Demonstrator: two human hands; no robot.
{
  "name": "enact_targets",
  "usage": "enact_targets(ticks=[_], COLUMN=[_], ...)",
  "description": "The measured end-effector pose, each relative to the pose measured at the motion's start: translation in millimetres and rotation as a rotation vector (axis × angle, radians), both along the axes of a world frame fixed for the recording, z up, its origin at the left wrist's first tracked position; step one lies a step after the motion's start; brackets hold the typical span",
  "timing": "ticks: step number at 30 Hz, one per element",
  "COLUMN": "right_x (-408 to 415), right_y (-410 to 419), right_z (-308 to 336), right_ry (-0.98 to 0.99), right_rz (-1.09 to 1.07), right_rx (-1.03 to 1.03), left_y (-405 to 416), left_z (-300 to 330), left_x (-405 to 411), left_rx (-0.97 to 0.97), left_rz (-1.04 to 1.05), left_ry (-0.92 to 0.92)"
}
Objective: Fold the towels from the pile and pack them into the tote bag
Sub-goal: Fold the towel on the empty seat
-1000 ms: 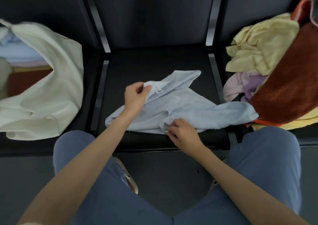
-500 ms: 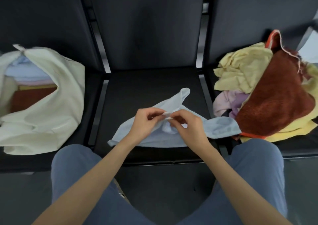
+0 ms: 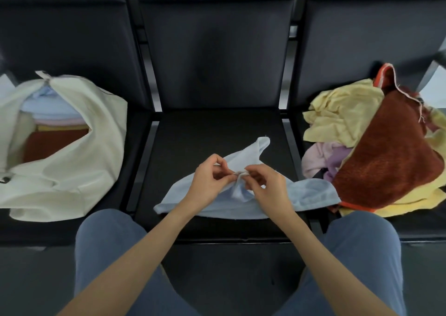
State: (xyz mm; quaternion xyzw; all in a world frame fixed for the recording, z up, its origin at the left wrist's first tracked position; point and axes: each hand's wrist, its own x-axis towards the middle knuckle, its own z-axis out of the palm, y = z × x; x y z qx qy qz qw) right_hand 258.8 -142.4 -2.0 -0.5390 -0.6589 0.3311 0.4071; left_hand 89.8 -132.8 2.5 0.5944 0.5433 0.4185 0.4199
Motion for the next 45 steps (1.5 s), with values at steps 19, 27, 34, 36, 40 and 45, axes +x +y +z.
enact_targets(ticks=[19,27,34,36,40,45], right_x=[38.9,57.8,63.8,64.5,64.1,65.6], right_y=[8.9,-9.4,-18.9,-21.6,-29.4,-23.9], right_z=[61.5,92.9,127.0,136.6,157.6,171.6], right_ry=[0.159,0.26,0.426,0.46,0.427,0.363], right_rz=[-0.347,-0.446,-0.622,-0.641,-0.661,-0.668], right_rx=[0.053,0.111,0.201,0.223,0.301,0.365], left_y=[-44.8,-66.3,-61.9,-59.4,-56.7,-41.7], left_z=[-28.9,32.7,124.7,146.0,181.3,212.0], left_x=[-107.8,-108.5,-119.7,-119.5,-120.2,-128.8], left_rx=[-0.333,-0.632,-0.41,-0.337,-0.056,0.147], left_rz=[0.5,0.34,0.107,0.155,0.315,0.449], left_ry=[0.239,-0.116,0.054,0.037,0.111,0.101])
